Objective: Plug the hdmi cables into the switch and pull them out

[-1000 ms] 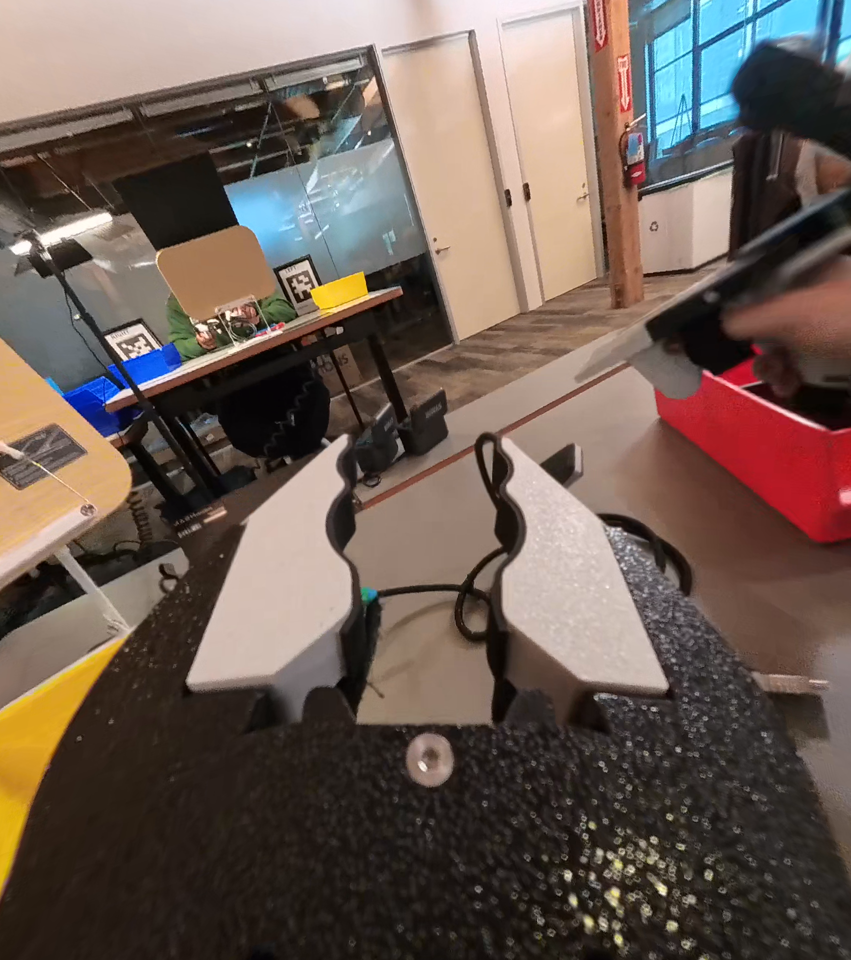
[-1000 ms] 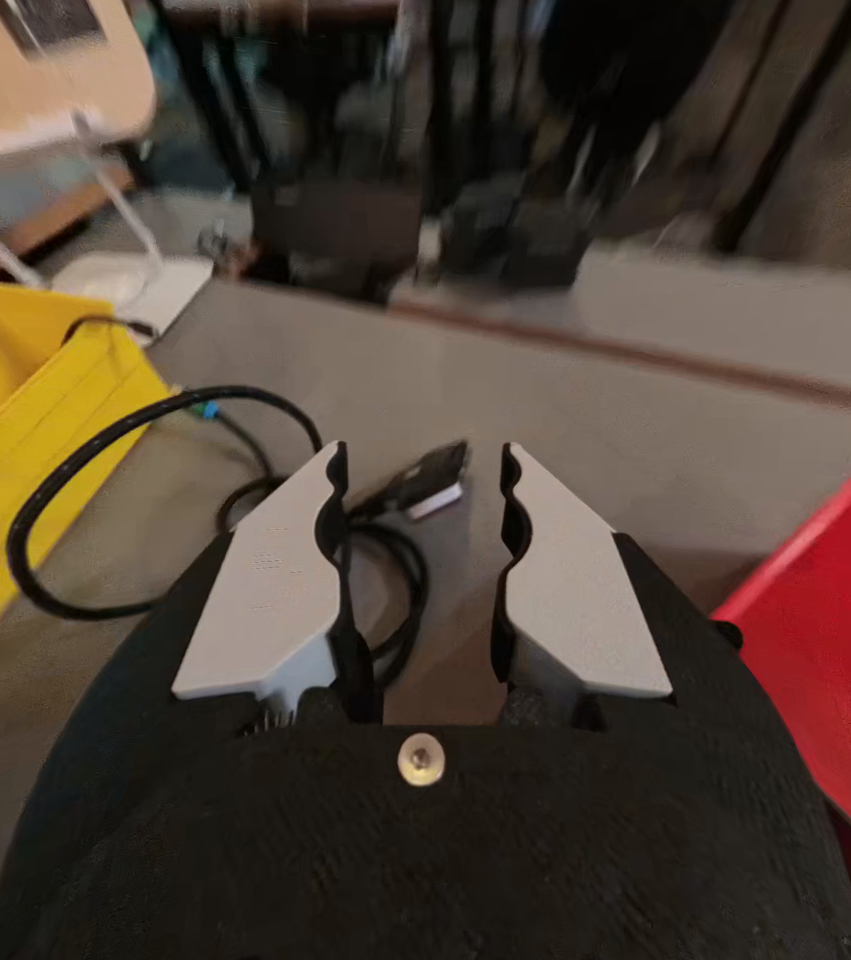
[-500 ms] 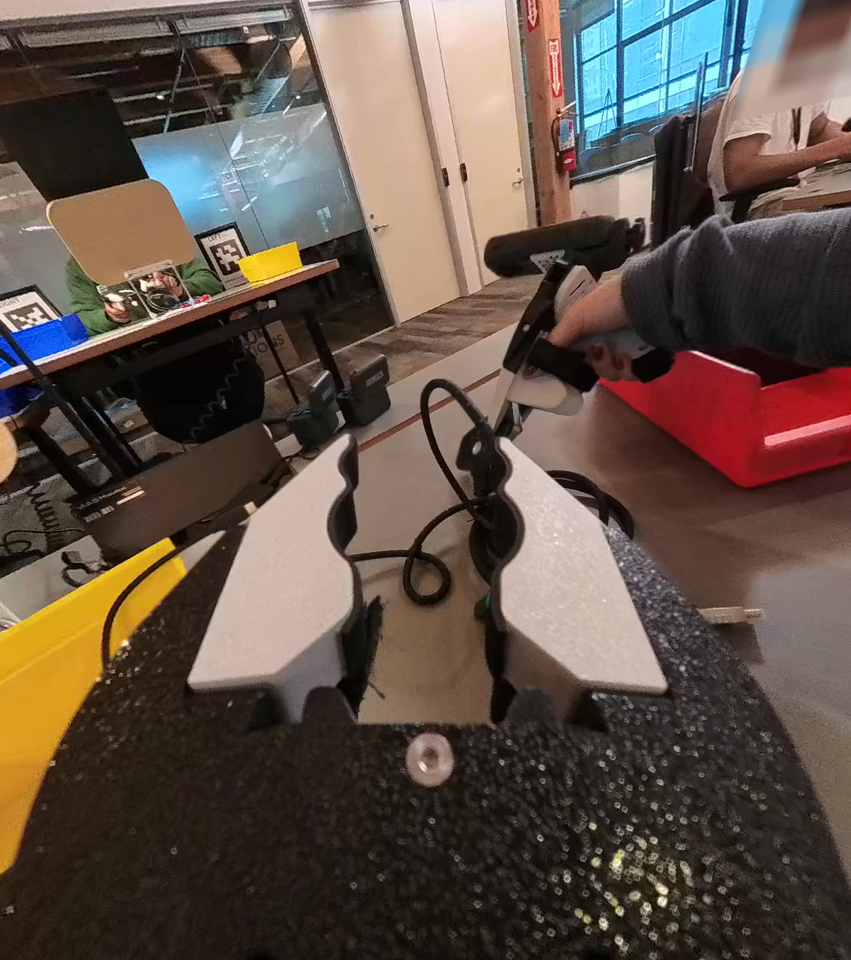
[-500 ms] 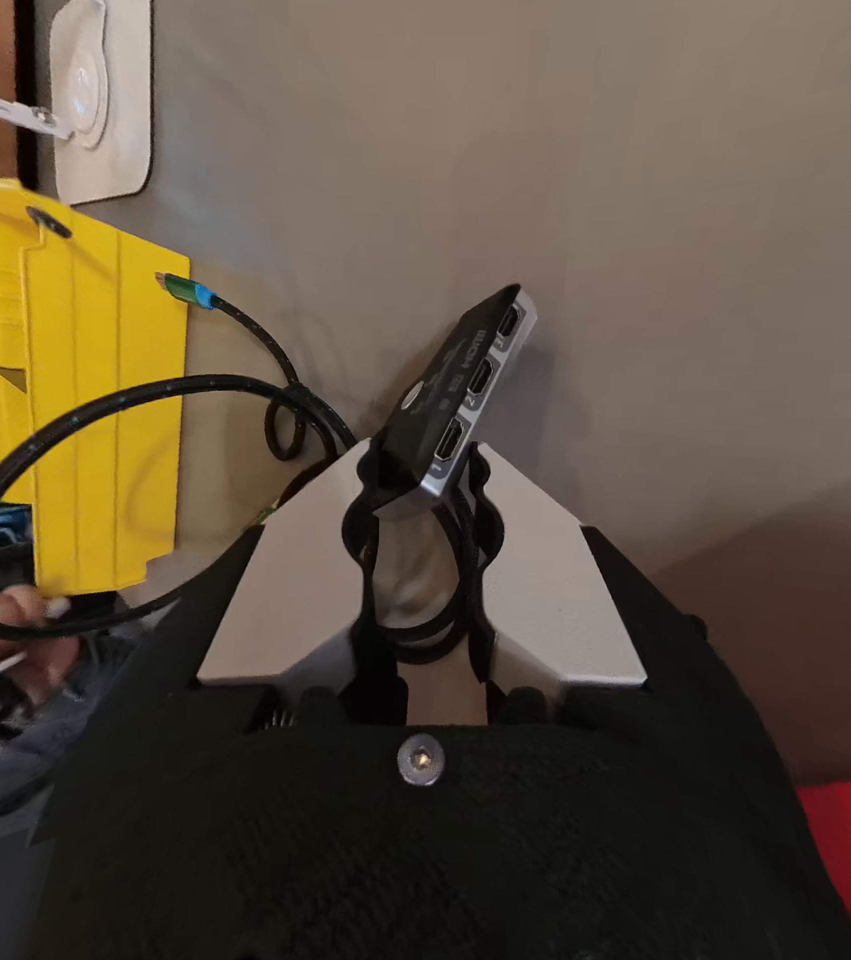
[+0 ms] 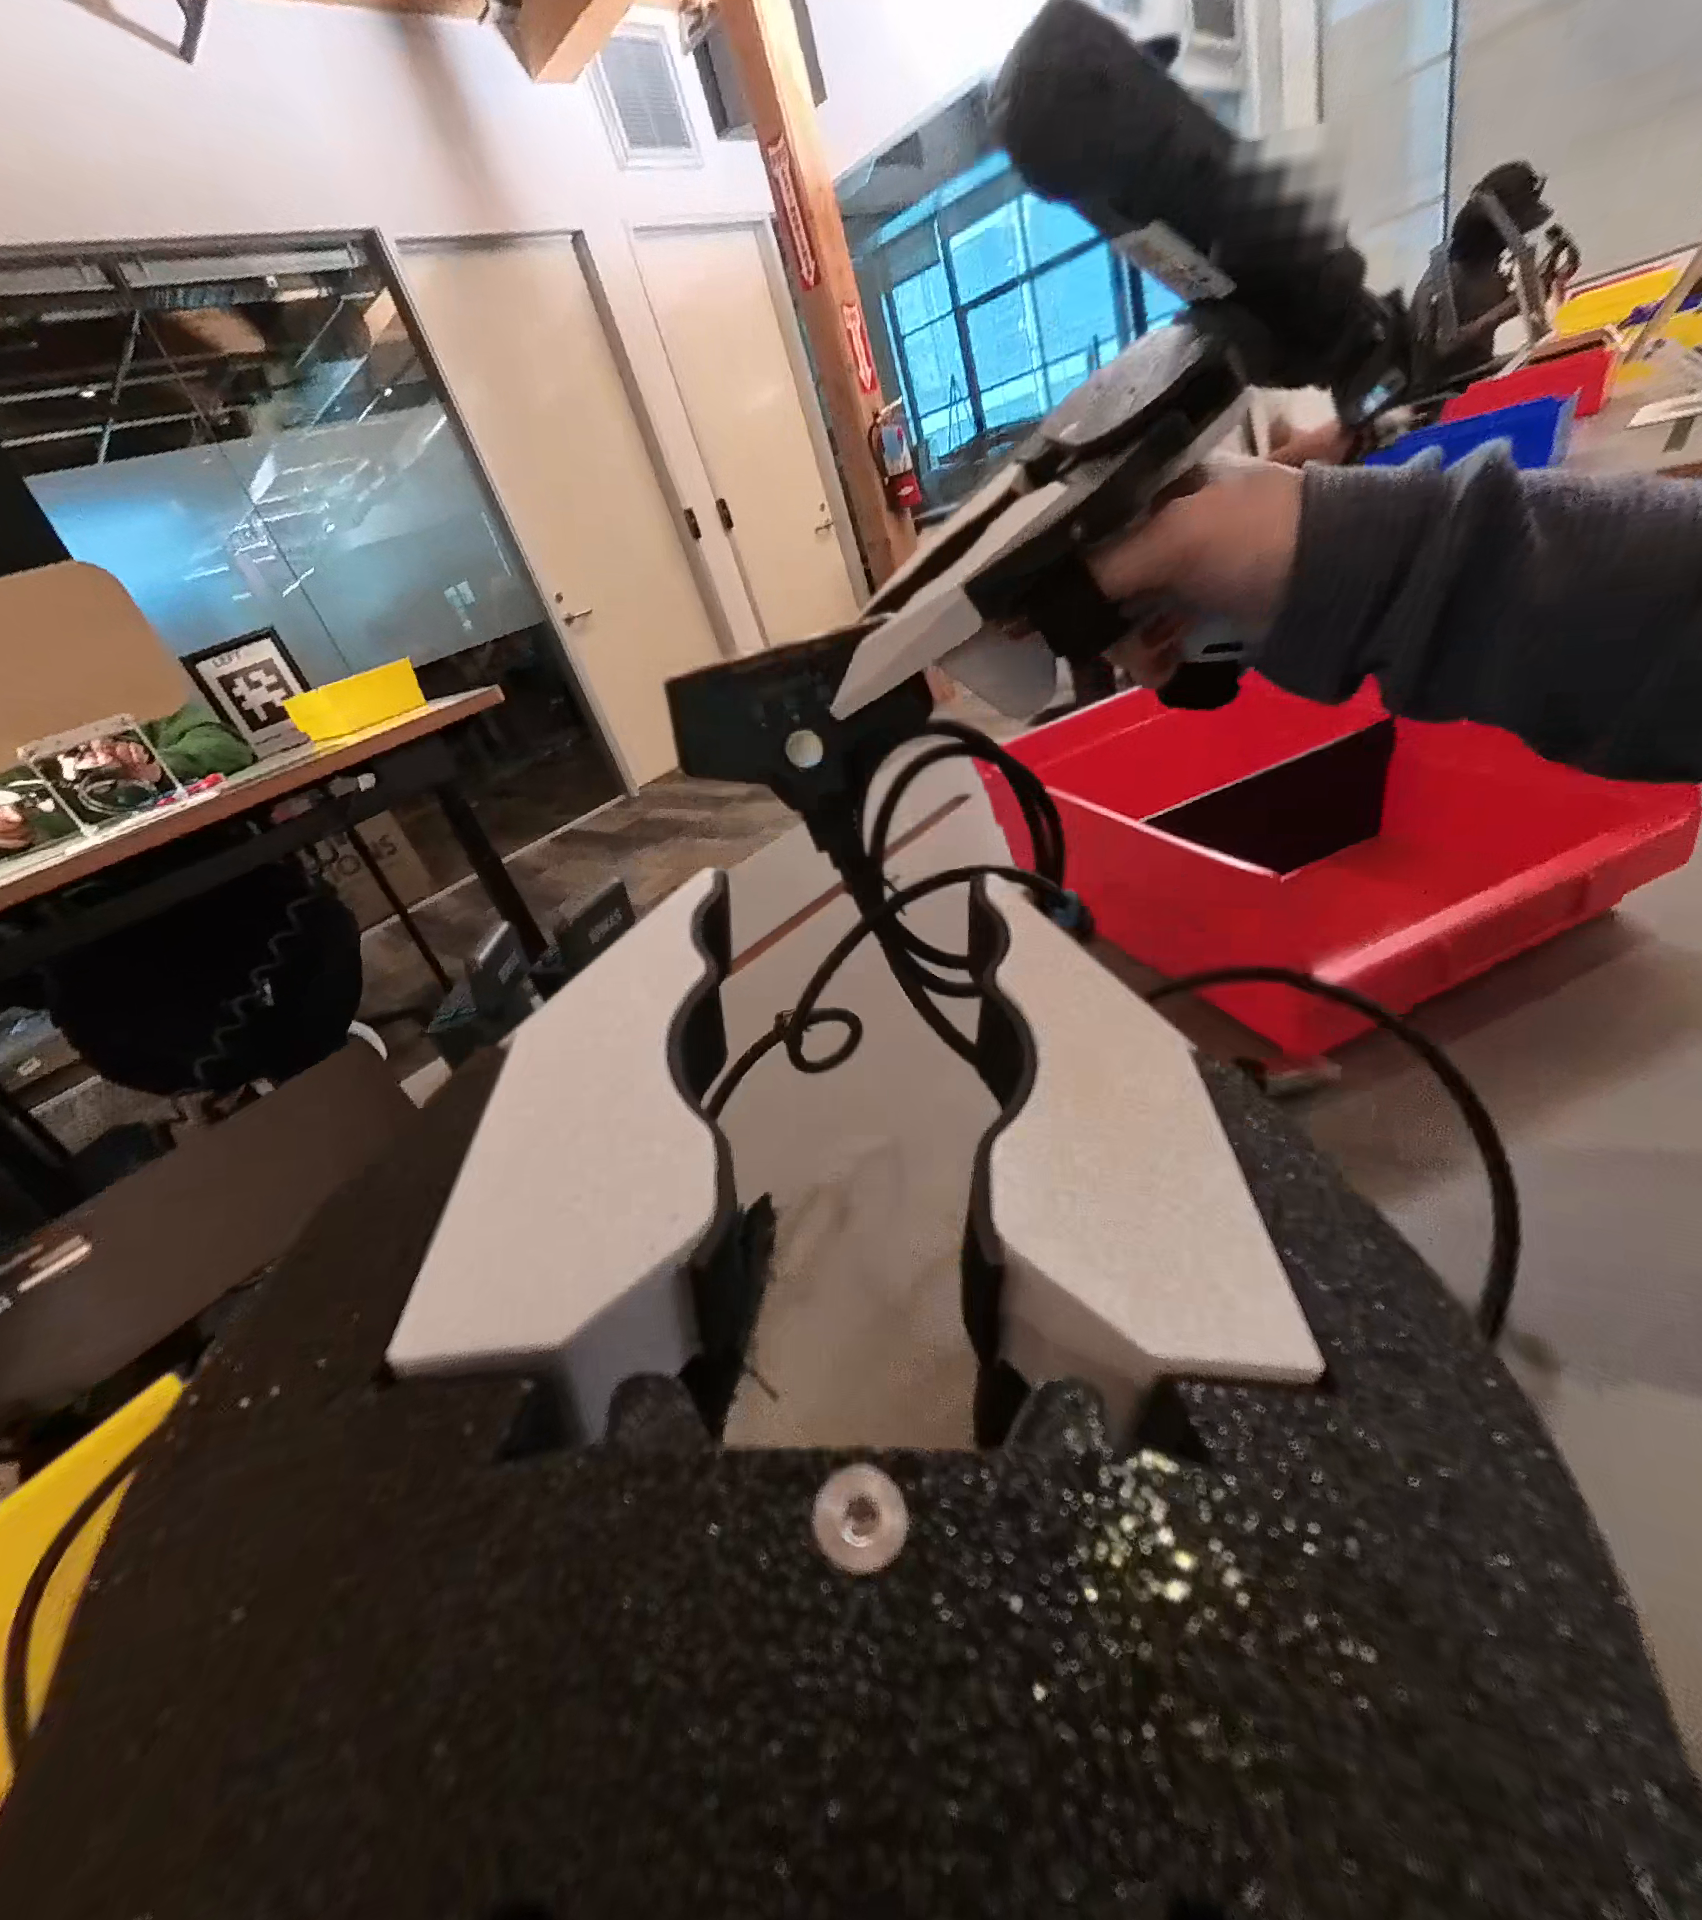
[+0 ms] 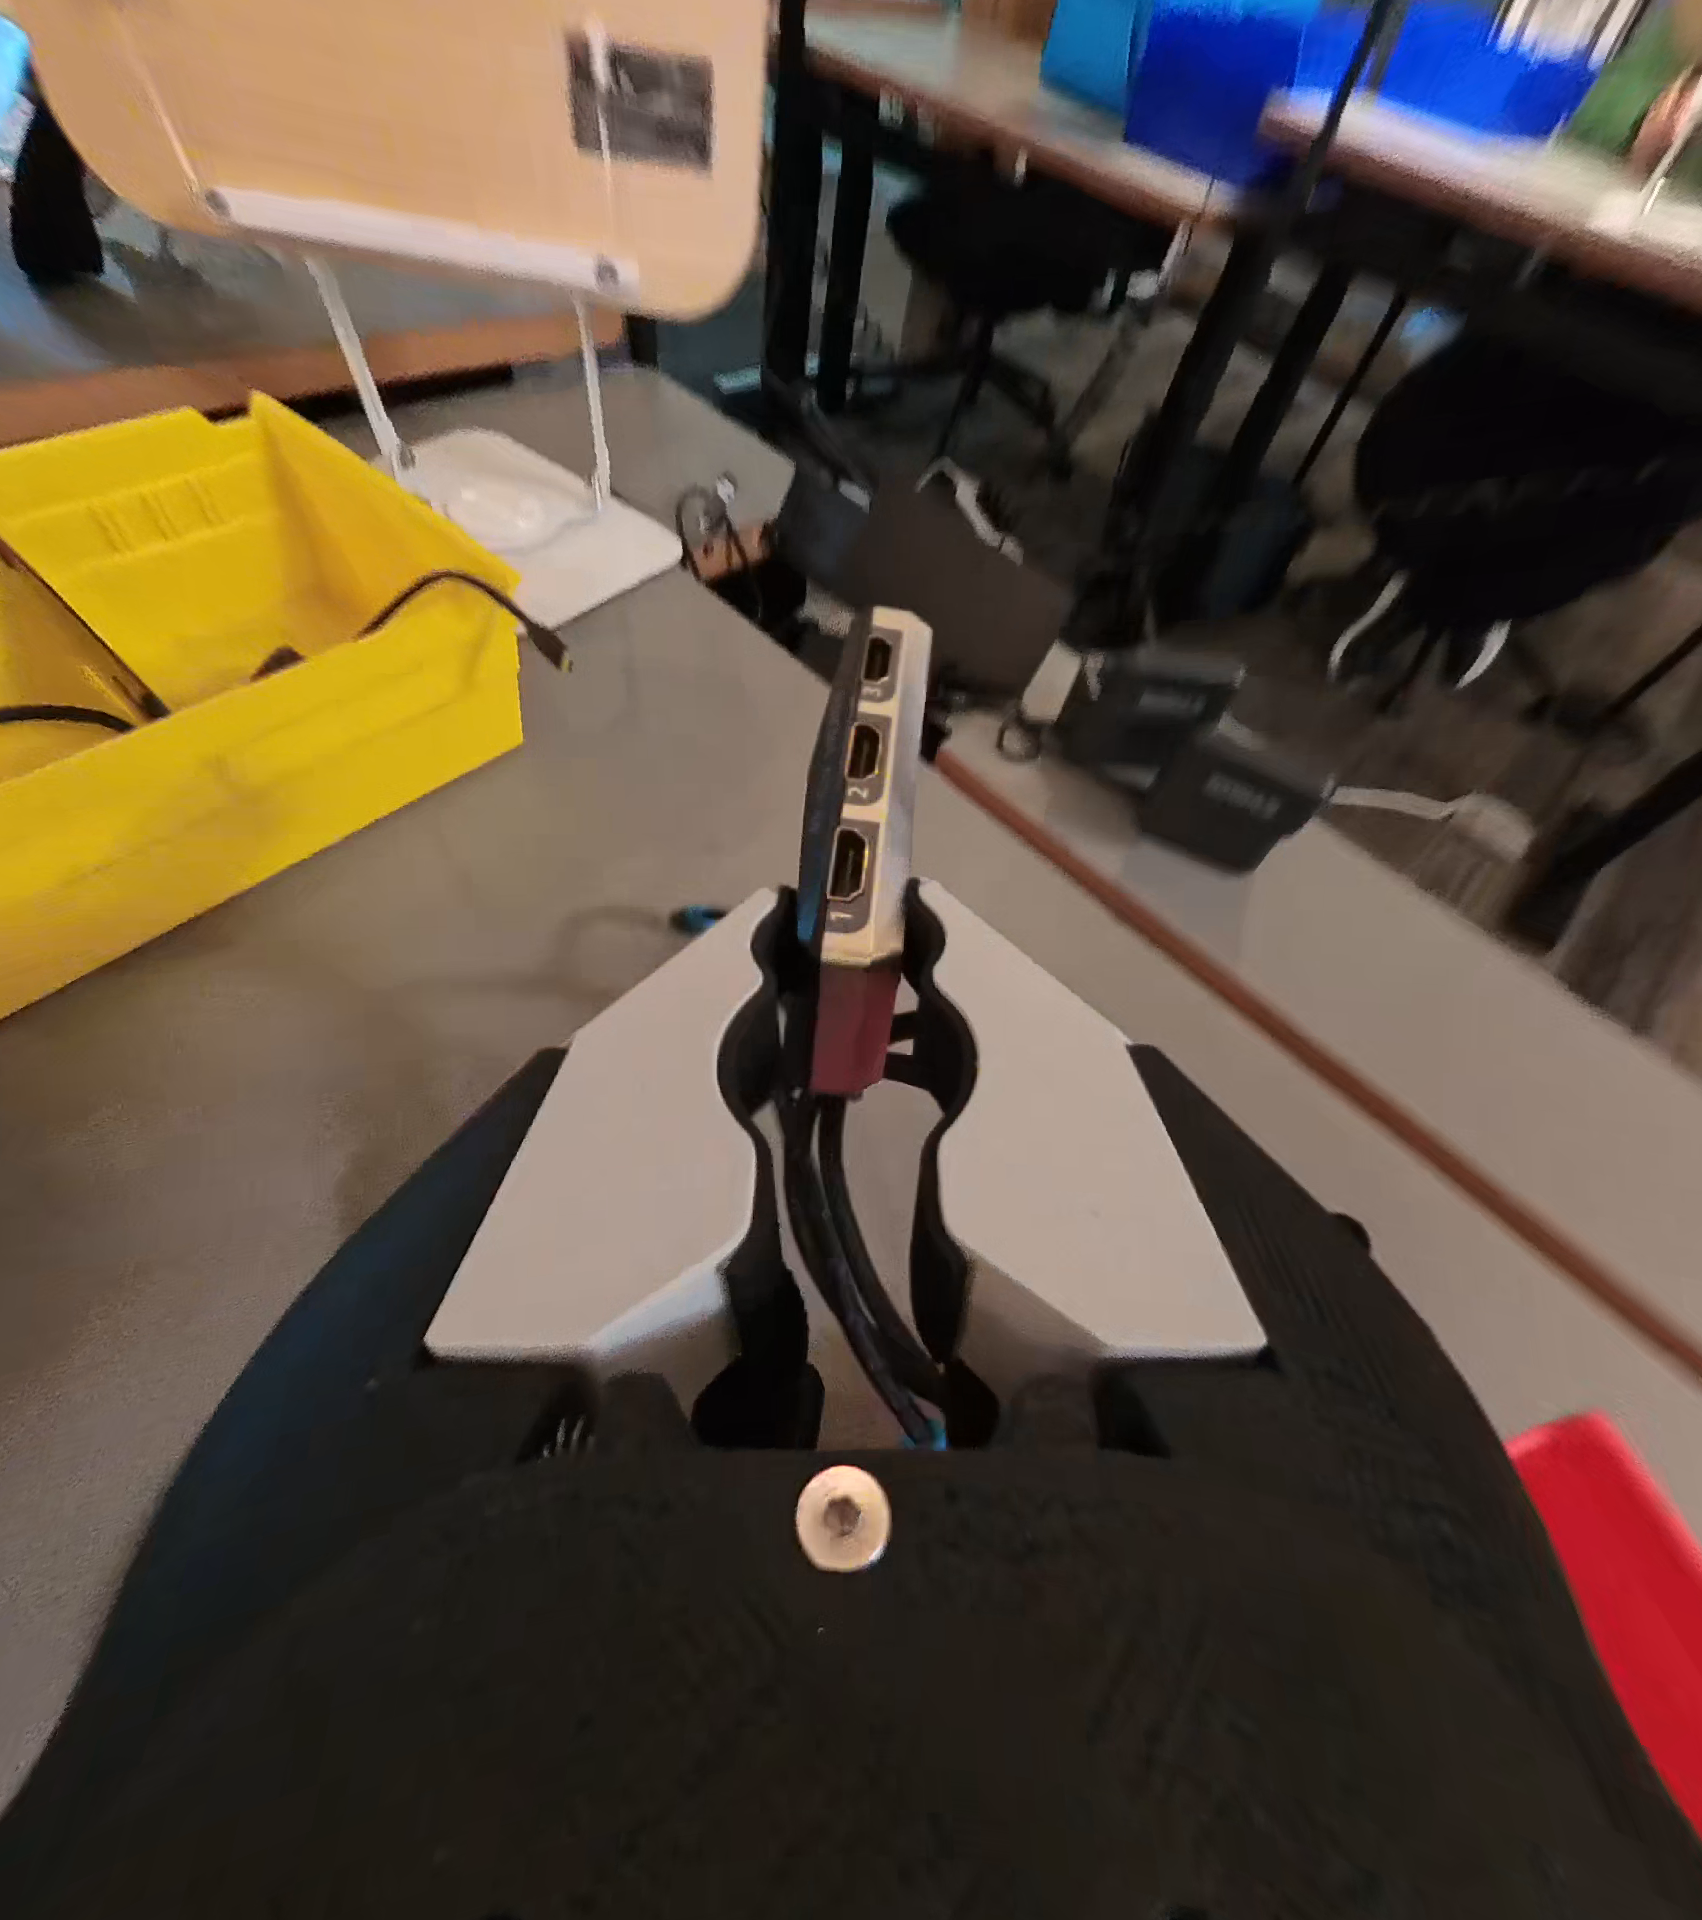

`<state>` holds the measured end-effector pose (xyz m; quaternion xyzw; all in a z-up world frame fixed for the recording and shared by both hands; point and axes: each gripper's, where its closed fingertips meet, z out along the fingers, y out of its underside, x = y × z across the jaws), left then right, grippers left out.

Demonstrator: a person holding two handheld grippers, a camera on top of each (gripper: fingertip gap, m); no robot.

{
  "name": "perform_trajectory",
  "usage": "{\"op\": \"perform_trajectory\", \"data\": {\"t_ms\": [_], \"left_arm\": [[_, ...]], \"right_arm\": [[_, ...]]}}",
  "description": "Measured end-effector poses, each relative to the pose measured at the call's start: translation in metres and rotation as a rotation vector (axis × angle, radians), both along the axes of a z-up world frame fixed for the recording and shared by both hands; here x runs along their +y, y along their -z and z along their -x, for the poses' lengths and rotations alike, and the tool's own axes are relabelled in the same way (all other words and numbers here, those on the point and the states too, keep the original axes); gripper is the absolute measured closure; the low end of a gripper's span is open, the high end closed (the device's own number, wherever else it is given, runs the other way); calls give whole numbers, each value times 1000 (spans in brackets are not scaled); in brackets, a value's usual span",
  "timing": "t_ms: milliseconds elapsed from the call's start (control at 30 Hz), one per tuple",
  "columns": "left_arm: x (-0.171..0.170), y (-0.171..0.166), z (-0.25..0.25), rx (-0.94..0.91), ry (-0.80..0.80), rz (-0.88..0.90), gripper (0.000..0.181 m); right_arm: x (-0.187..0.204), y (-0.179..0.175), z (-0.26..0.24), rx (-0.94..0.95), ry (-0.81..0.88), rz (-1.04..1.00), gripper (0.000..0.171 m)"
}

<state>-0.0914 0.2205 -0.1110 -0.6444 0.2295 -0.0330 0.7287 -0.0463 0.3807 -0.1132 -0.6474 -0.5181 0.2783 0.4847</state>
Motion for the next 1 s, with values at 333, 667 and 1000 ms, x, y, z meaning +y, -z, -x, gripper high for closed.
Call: {"op": "perform_trajectory", "data": {"t_ms": [333,667,1000], "left_arm": [[23,-4,3,-128,-20,24,80],[-35,9,-67,-111,558,117,121],[-41,21,-78,-222,515,88,162]], "right_arm": [[-96,-55,8,160,-500,-312,153],[-214,-10,-10,-9,-990,-262,153],[-201,-19,-24,-10,-869,-196,136]]}}
